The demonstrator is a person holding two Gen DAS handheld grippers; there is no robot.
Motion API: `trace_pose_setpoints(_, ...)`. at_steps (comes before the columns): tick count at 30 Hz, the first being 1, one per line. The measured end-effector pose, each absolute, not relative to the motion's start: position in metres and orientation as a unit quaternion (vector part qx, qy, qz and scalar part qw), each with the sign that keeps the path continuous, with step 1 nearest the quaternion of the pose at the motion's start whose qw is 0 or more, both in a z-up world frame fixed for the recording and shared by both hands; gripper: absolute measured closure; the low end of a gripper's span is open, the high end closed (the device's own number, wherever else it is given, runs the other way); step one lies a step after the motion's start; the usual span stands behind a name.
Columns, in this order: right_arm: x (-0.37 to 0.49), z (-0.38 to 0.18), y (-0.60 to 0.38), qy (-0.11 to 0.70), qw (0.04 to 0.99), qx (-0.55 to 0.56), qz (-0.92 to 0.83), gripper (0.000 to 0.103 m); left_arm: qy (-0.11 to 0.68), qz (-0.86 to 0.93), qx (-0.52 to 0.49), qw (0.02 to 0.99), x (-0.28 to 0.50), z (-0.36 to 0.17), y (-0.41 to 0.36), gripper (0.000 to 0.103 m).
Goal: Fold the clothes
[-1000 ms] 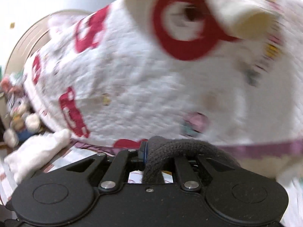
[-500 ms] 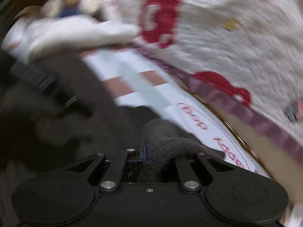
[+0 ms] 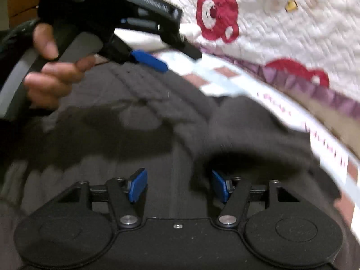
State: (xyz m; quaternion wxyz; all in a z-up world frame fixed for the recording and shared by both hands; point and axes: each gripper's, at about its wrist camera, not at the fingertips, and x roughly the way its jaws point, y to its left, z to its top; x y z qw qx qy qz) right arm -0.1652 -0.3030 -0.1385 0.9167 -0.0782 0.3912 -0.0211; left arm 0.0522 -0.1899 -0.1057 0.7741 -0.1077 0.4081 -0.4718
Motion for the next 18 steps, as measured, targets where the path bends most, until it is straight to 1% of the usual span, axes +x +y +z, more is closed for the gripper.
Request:
trace_pose_setpoints(2, -0.183, -0.14, -0.31, 0.402, 0.912, -0.074, -0.022, 0.036, 0.406, -0.49, -0.089, 0.766, 0.044, -0.107, -0.198, 0.042)
trace_pose_setpoints(5, -0.21, -0.135, -0.353, 0.391, 0.915, -0.019, -0.098, 0.036, 0.378, -0.535, -0.039, 0.755, 0.024, -0.102, -0.21, 0.041)
trace_pose_setpoints(8, -0.237, -0.13, -0.396, 0.376, 0.909, 0.037, -0.176, 0.035, 0.318, -0.585, 0.037, 0.745, -0.007, -0.085, -0.22, 0.033)
trace_pose_setpoints(9, -0.246, -0.128, -0.411, 0.37, 0.905, 0.056, -0.202, 0.034, 0.297, -0.594, 0.057, 0.745, -0.018, -0.081, -0.222, 0.03)
trace_pose_setpoints(10, -0.255, -0.127, -0.425, 0.364, 0.9, 0.075, -0.227, 0.031, 0.284, -0.596, 0.074, 0.748, -0.026, -0.079, -0.228, 0.025)
trace_pose_setpoints(11, -0.264, -0.125, -0.44, 0.358, 0.894, 0.093, -0.252, 0.031, 0.274, -0.594, 0.091, 0.751, -0.033, -0.079, -0.237, 0.022)
trace_pose_setpoints(13, -0.282, -0.121, -0.469, 0.343, 0.88, 0.13, -0.302, 0.031, 0.264, -0.586, 0.123, 0.756, -0.044, -0.08, -0.255, 0.021)
trace_pose_setpoints(15, -0.296, -0.125, -0.495, 0.337, 0.861, 0.18, -0.336, 0.031, 0.287, -0.574, 0.15, 0.752, -0.046, -0.09, -0.28, 0.021)
trace_pose_setpoints(17, -0.307, -0.138, -0.519, 0.34, 0.837, 0.245, -0.351, 0.031, 0.316, -0.555, 0.163, 0.752, -0.041, -0.109, -0.297, 0.025)
trace_pose_setpoints(18, -0.308, -0.142, -0.523, 0.346, 0.829, 0.253, -0.36, 0.031, 0.33, -0.544, 0.164, 0.754, -0.037, -0.116, -0.3, 0.043)
